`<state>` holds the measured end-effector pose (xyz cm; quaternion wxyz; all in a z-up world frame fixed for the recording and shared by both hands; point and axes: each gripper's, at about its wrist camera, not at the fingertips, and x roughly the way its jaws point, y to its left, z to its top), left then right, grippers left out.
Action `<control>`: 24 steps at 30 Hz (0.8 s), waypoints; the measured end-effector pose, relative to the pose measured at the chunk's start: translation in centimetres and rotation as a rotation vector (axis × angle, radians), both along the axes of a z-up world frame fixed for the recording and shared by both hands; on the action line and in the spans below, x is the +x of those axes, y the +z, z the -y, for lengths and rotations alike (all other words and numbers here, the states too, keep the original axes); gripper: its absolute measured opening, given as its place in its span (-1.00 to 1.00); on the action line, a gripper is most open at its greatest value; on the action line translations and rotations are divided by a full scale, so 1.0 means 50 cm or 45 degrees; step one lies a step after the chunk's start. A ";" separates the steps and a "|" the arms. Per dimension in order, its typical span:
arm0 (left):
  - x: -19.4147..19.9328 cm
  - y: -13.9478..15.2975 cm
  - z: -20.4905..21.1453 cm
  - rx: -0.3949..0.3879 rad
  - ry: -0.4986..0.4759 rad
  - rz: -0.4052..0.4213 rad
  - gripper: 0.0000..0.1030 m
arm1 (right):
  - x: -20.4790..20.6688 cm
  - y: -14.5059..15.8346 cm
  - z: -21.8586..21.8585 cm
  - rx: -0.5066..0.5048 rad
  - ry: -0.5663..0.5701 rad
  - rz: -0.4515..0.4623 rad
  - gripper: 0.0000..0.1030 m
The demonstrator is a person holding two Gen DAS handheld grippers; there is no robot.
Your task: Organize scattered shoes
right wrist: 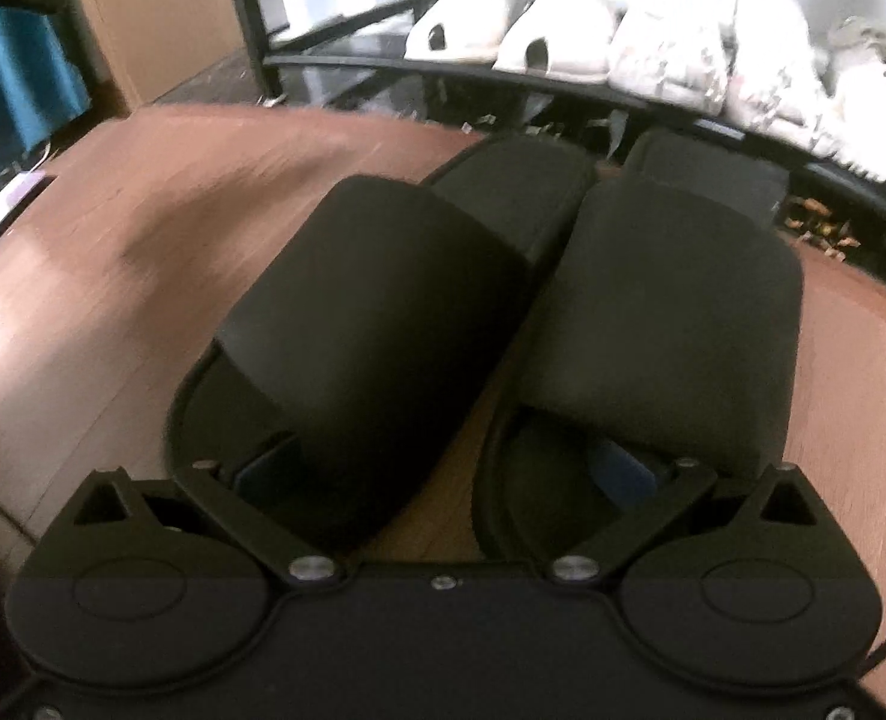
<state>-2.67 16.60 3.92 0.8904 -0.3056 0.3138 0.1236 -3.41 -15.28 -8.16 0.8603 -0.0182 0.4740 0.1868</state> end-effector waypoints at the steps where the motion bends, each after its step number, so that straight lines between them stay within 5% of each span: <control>1: -0.002 0.000 0.000 -0.001 -0.001 0.004 0.99 | -0.004 0.001 0.001 0.004 0.003 -0.015 1.00; 9: -0.011 0.004 -0.003 -0.017 0.002 0.018 0.99 | -0.021 0.013 0.021 0.072 -0.015 -0.117 1.00; 20: -0.029 0.008 0.003 -0.023 0.012 0.029 0.99 | -0.029 0.016 0.019 0.055 0.012 -0.091 1.00; 24: -0.028 0.010 0.003 -0.029 0.009 0.034 0.99 | 0.004 0.055 0.044 0.124 0.025 -0.198 1.00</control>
